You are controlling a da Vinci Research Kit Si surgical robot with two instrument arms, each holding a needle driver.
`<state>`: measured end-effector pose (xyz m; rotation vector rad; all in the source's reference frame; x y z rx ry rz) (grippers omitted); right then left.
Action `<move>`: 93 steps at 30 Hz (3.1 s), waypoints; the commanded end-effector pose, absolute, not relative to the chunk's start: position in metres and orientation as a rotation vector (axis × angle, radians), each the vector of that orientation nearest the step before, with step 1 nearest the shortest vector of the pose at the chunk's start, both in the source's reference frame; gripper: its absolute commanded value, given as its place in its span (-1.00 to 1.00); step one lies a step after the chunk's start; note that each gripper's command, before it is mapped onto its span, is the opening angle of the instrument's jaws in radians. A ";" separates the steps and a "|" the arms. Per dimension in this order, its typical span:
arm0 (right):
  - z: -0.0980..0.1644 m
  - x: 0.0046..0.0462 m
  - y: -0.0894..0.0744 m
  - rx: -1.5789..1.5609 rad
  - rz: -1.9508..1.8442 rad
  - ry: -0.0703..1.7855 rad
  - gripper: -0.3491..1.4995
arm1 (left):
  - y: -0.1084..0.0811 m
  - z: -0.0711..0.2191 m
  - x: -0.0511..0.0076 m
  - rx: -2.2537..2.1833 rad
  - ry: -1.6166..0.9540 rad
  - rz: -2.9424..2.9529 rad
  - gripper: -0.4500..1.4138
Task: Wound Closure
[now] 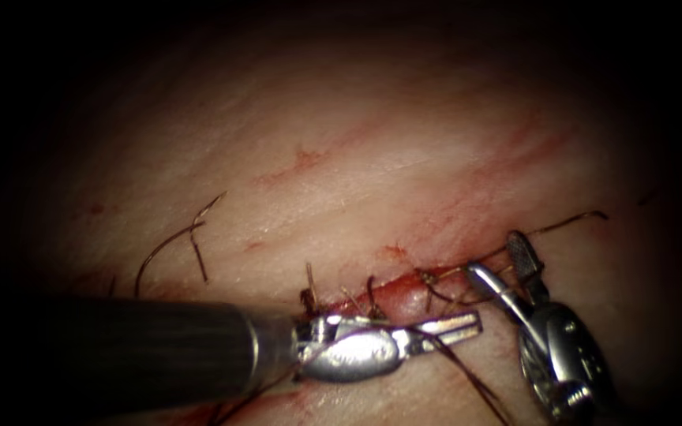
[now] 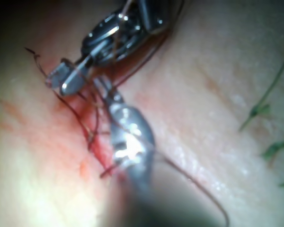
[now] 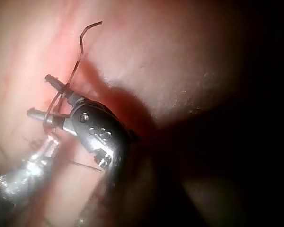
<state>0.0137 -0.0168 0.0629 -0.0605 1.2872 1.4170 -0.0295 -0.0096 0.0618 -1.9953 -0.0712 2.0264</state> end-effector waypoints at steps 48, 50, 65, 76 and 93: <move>0.068 0.0102 -0.017 -0.016 1.859 1.121 0.62 | -0.008 0.061 -0.0324 -2.013 -0.138 2.058 -1.00; 0.068 0.0102 -0.018 -0.015 1.859 1.106 0.62 | -0.008 0.061 -0.0325 -2.012 -0.141 2.061 -1.00; 0.068 0.0084 -0.019 -0.022 1.900 1.094 0.62 | -0.008 0.061 -0.0337 -2.006 -0.151 2.075 -1.00; 0.070 0.0074 -0.017 -0.032 1.952 1.100 0.62 | -0.008 0.061 -0.0339 -2.004 -0.157 2.080 -1.00; 0.075 0.0091 -0.016 -0.001 1.936 1.024 0.58 | -0.009 0.061 -0.0336 -2.012 -0.164 2.080 -1.00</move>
